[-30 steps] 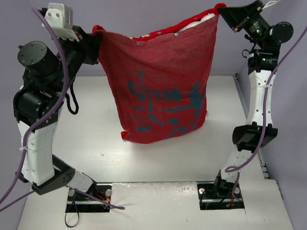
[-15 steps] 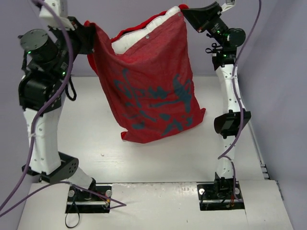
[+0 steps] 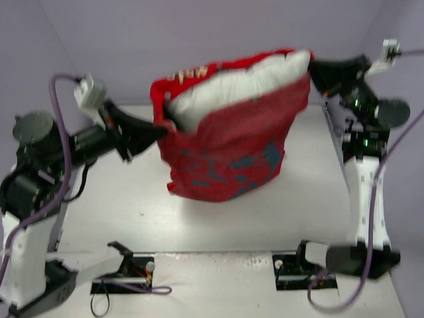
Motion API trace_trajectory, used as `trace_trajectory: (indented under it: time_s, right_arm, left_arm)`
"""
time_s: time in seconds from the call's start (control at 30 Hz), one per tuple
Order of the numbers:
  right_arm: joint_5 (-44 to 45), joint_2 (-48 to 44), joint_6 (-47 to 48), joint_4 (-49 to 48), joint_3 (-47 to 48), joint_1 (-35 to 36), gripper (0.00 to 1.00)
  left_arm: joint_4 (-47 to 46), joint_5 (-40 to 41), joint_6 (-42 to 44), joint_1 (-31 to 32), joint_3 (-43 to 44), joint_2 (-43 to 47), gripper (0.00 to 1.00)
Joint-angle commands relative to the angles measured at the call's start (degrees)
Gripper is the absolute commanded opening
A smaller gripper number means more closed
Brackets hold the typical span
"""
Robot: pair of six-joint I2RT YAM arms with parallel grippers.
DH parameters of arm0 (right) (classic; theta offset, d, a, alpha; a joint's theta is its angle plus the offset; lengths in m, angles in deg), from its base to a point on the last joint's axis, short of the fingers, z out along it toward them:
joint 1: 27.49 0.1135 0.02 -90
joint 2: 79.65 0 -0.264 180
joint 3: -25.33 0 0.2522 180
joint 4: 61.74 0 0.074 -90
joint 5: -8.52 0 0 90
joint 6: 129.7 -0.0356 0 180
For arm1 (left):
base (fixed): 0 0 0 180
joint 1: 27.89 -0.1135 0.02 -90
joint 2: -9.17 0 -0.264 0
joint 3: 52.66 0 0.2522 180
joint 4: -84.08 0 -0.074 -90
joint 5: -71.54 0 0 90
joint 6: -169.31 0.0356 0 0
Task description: Put the pillow into the pillowcase
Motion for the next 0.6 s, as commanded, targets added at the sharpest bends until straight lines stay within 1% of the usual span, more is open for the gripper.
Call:
trace_trajectory:
  time_s: [0.0,0.03,0.1,0.13,0.17,0.2,0.23,0.3,0.33,0.4,0.43,0.47,0.5,0.53,0.57]
  right_arm:
    - [3.38,-12.64,14.56,9.07,-11.02,3.20,0.00]
    - [4.01,-17.37,14.32,10.83,-18.28,3.47,0.00]
    - [5.24,-21.79,15.01,15.13,-23.43,4.87,0.00]
    - [7.07,-26.34,17.37,20.29,-25.45,5.75,0.00]
    - [8.14,-28.82,17.66,21.82,-30.00,7.06,0.00]
    - [9.45,-31.63,17.75,23.93,-31.44,7.25,0.00]
    - [14.16,-36.09,20.53,31.78,-31.36,7.51,0.00]
    - [17.36,-38.94,23.53,35.62,-29.44,8.31,0.00]
    - [19.73,-39.38,26.68,37.29,-28.47,8.40,0.00]
    - [20.63,-37.56,28.55,37.48,-24.35,9.09,0.00]
    - [20.45,-34.15,29.25,37.40,-22.42,9.27,0.00]
    - [19.67,-31.94,30.74,37.39,-19.88,9.45,0.00]
    - [19.05,-26.44,31.45,37.48,-14.28,9.45,0.00]
    - [18.87,-23.51,32.07,37.48,-11.35,9.45,0.00]
    - [17.30,-20.70,32.25,37.57,-8.28,9.45,0.00]
  left_arm:
    - [-3.70,-6.21,-2.45,0.84,-9.17,6.30,0.00]
    - [-3.70,-8.30,-2.89,0.84,-14.25,7.71,0.00]
    - [-3.70,-12.26,-4.29,0.93,-18.41,11.49,0.00]
    - [-3.61,-14.71,-4.74,1.02,-22.00,12.90,0.00]
    - [-3.69,-15.34,-5.52,1.11,-23.34,15.61,0.00]
    - [-3.61,-15.52,-5.88,1.11,-24.05,16.68,0.00]
    - [-3.61,-15.70,-5.97,1.11,-24.14,17.73,0.00]
    - [-3.61,-14.40,-5.01,1.02,-22.04,19.50,0.00]
    - [-3.61,-12.47,-4.48,1.02,-21.16,19.59,0.00]
    - [-3.52,-8.95,-3.42,1.02,-17.39,17.32,0.00]
    - [-3.52,-7.46,-3.77,1.02,-15.55,15.83,0.00]
    - [-3.52,-5.53,-4.29,1.02,-13.44,12.50,0.00]
    - [-3.52,0.32,-4.30,1.02,-8.98,10.82,0.00]
    - [-3.52,3.77,-4.30,1.02,-6.94,8.97,0.00]
    - [-3.43,6.33,-3.52,0.93,-4.91,5.21,0.00]
